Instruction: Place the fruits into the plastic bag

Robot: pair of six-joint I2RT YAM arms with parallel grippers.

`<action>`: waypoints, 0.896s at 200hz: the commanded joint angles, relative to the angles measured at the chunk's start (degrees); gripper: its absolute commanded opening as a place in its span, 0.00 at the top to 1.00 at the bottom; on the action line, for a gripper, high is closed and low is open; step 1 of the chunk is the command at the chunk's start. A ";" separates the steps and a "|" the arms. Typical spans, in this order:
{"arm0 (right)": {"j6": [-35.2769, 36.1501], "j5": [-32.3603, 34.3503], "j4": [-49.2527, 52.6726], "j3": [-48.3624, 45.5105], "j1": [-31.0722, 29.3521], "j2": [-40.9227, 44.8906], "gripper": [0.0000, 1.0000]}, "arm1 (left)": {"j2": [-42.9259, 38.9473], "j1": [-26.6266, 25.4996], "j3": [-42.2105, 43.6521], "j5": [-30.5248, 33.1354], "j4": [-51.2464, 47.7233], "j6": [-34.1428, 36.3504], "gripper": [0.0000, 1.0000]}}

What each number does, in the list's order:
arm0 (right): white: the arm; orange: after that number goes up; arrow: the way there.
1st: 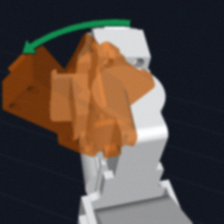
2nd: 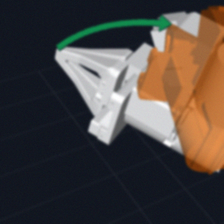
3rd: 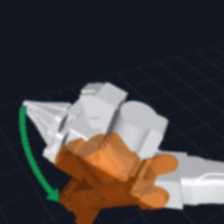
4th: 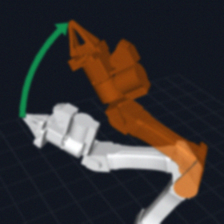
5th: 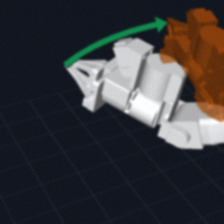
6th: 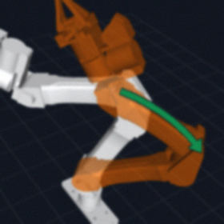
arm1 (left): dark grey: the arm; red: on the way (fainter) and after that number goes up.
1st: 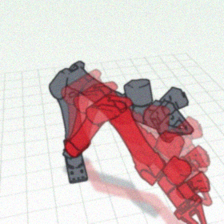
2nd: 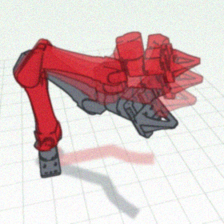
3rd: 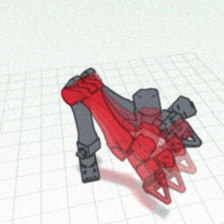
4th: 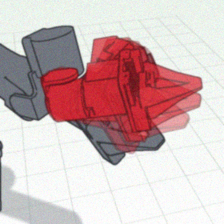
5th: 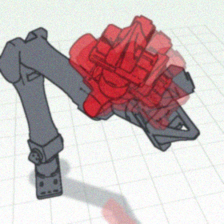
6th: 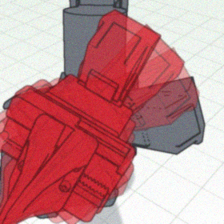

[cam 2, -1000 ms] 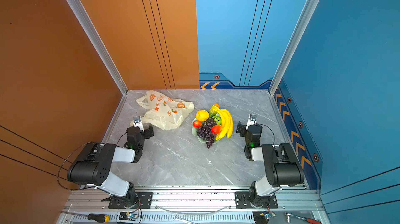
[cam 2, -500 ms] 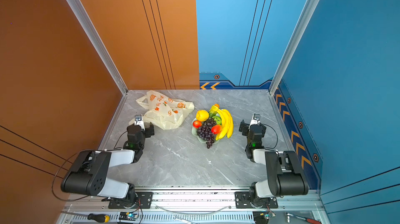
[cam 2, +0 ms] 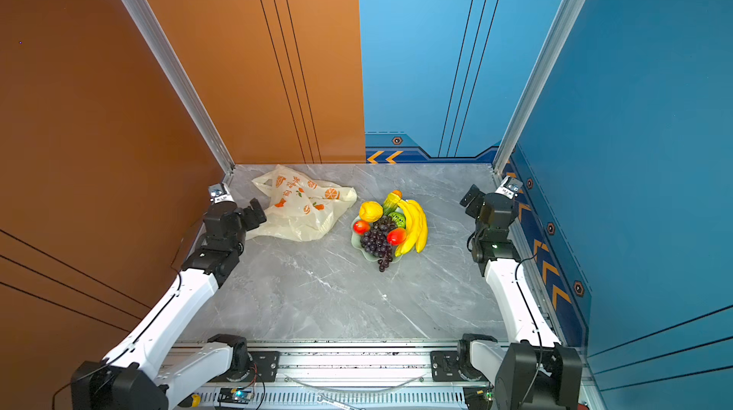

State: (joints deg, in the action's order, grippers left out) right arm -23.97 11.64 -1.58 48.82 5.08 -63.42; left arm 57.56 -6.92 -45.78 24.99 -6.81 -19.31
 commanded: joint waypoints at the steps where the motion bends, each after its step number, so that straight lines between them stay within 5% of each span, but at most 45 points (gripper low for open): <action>1: -6.01 -3.60 15.90 6.43 -0.54 0.75 0.00 | -2.70 -0.38 -4.96 -3.27 -15.73 -9.08 0.02; 70: -6.73 -18.32 42.31 35.62 -9.60 -9.27 0.00 | -4.83 2.09 -15.15 -21.52 -31.36 -22.87 0.02; 123: -2.03 -21.54 52.69 53.20 -26.39 -20.43 0.00 | -8.06 9.33 -6.74 -35.30 -32.97 -40.42 0.02; 179: -0.93 -20.27 53.57 59.30 -37.67 -27.34 0.00 | -7.47 18.00 2.26 -43.21 -21.75 -55.35 0.02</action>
State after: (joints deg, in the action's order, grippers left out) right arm -26.74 -8.25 48.47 105.36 -29.74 -89.03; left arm 49.30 9.58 -46.96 -12.45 -35.27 -64.34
